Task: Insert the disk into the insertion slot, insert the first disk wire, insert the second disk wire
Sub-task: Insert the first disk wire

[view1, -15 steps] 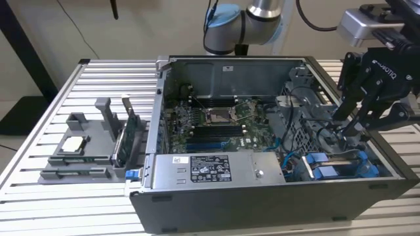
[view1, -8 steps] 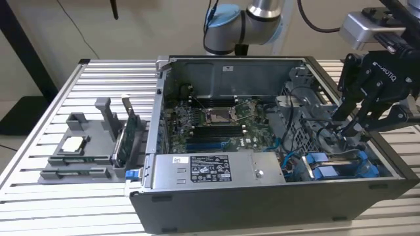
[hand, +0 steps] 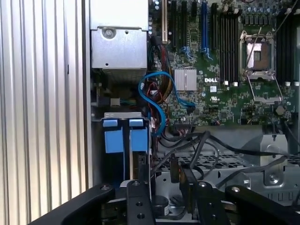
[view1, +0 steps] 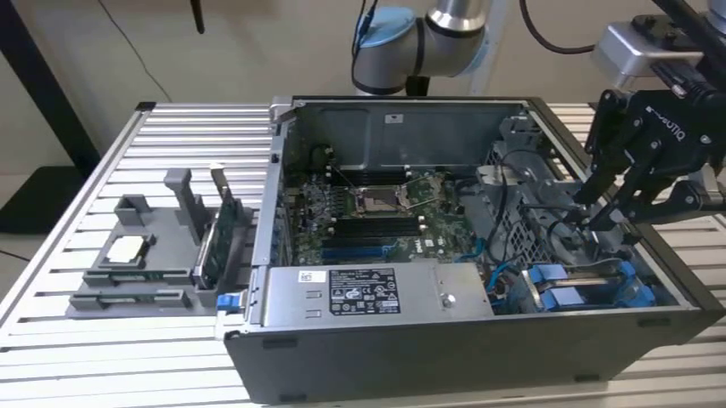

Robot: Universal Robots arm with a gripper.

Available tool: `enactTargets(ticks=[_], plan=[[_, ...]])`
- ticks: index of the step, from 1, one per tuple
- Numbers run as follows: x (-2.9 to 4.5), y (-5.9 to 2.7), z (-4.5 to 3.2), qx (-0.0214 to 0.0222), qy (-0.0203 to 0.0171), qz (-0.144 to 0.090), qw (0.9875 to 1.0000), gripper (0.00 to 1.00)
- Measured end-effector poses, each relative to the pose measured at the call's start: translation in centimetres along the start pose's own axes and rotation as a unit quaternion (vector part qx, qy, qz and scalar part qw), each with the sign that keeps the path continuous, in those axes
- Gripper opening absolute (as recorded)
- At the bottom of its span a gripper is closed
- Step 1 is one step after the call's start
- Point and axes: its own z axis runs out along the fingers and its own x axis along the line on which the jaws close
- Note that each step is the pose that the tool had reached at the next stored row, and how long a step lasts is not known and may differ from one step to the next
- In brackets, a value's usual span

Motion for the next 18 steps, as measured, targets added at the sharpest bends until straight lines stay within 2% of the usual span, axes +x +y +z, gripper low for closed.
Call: enactTargets(ticks=[5,11,12,15,18], plan=[[0.04,-0.07,0.37,-0.0055,-0.0021,0.0,1.0,0.4],[0.09,-0.12,0.72,-0.0172,-0.0038,0.002,0.9998,0.4],[0.09,-0.13,0.75,-0.0181,-0.005,0.002,0.9998,0.4],[0.1,-0.22,0.89,-0.0189,-0.0117,0.001,0.9998,0.4],[0.1,-0.36,1.07,-0.0194,-0.0158,0.001,0.9997,0.4]])
